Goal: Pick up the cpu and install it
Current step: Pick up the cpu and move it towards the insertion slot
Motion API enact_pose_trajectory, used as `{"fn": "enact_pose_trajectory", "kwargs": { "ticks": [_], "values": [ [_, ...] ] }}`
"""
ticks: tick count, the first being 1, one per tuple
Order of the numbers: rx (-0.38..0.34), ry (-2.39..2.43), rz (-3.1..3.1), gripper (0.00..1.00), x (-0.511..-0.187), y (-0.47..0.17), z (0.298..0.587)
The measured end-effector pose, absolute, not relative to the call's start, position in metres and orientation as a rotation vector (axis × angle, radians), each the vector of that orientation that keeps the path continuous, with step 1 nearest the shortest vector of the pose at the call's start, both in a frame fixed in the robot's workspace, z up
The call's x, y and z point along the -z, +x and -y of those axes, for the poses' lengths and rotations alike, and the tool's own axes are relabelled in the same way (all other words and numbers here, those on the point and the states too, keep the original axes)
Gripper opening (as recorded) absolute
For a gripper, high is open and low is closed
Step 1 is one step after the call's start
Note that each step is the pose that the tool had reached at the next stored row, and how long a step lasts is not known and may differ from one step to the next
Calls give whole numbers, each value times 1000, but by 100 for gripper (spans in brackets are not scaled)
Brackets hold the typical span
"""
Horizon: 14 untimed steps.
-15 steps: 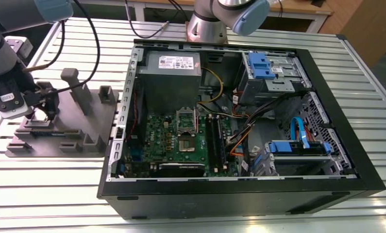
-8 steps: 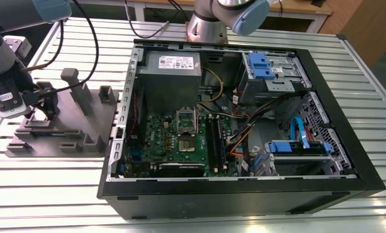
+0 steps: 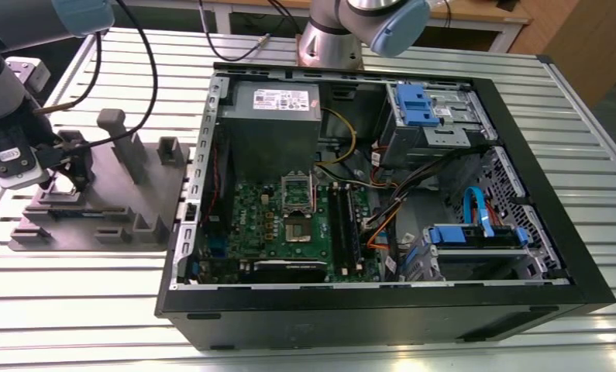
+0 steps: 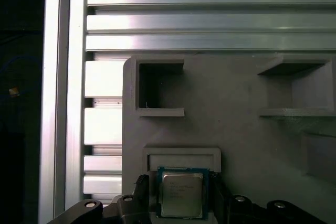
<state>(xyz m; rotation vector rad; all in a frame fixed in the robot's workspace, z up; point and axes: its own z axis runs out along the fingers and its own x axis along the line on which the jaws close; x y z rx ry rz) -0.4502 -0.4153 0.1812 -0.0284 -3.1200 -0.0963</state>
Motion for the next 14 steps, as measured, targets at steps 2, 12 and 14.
{"fn": "enact_pose_trajectory", "kwargs": {
  "ticks": [2, 12, 14],
  "values": [
    [96, -28, 3120, 58, -181, -450, 415],
    [95, -28, 3122, 58, -181, -450, 415],
    [96, -28, 3122, 58, -181, -450, 415]
  ]
}}
